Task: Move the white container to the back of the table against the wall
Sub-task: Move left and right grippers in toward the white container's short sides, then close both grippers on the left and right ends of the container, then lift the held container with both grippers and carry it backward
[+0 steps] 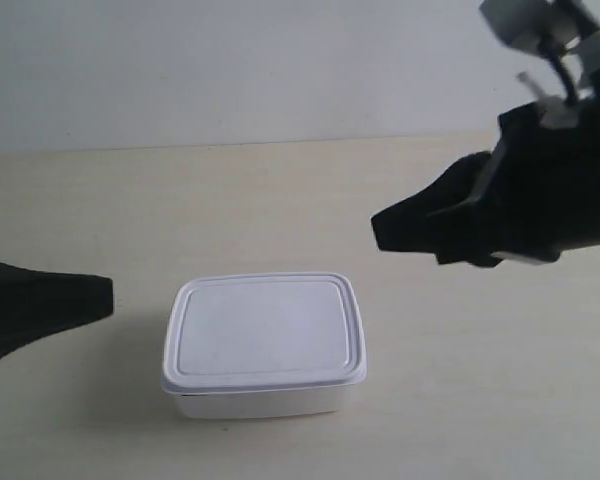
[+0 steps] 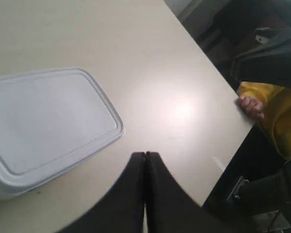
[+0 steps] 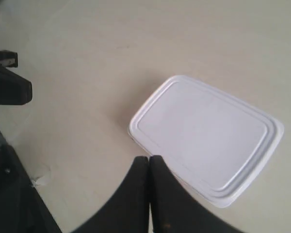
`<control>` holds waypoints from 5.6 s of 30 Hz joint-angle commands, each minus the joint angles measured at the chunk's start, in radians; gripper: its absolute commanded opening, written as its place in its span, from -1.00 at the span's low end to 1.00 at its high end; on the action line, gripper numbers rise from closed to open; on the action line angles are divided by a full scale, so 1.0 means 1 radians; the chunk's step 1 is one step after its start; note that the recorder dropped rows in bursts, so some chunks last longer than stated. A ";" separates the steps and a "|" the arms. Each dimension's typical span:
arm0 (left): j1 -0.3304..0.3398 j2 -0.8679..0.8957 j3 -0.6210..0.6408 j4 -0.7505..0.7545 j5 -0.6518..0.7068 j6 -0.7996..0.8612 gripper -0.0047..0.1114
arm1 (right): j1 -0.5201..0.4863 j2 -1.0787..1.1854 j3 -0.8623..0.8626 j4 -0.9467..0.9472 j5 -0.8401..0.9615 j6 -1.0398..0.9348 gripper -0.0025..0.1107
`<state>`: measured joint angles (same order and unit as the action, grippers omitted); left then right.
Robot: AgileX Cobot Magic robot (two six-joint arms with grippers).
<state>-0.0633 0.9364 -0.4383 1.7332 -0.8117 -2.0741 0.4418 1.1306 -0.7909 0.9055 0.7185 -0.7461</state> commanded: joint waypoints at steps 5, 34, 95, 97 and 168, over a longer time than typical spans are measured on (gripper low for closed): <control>-0.170 0.191 -0.010 0.011 0.144 -0.022 -0.92 | 0.135 0.136 -0.007 -0.372 -0.100 0.277 -0.96; -0.180 0.619 -0.016 0.011 0.277 -0.022 -0.92 | 0.245 0.507 -0.007 -0.500 -0.197 0.435 -0.96; -0.276 0.846 -0.276 -0.105 0.370 0.079 -0.92 | 0.245 0.594 -0.007 -0.486 -0.471 0.461 -0.96; -0.276 0.857 -0.287 -0.105 0.392 0.079 -0.92 | 0.245 0.594 -0.007 -0.486 -0.483 0.461 -0.96; -0.225 1.102 -0.655 -0.042 0.543 0.082 -0.92 | 0.243 0.921 -0.422 -1.691 -0.248 1.341 -0.96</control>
<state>-0.2919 2.0219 -1.0696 1.6847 -0.2682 -1.9959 0.6847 2.0397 -1.1936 -0.7572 0.4658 0.5903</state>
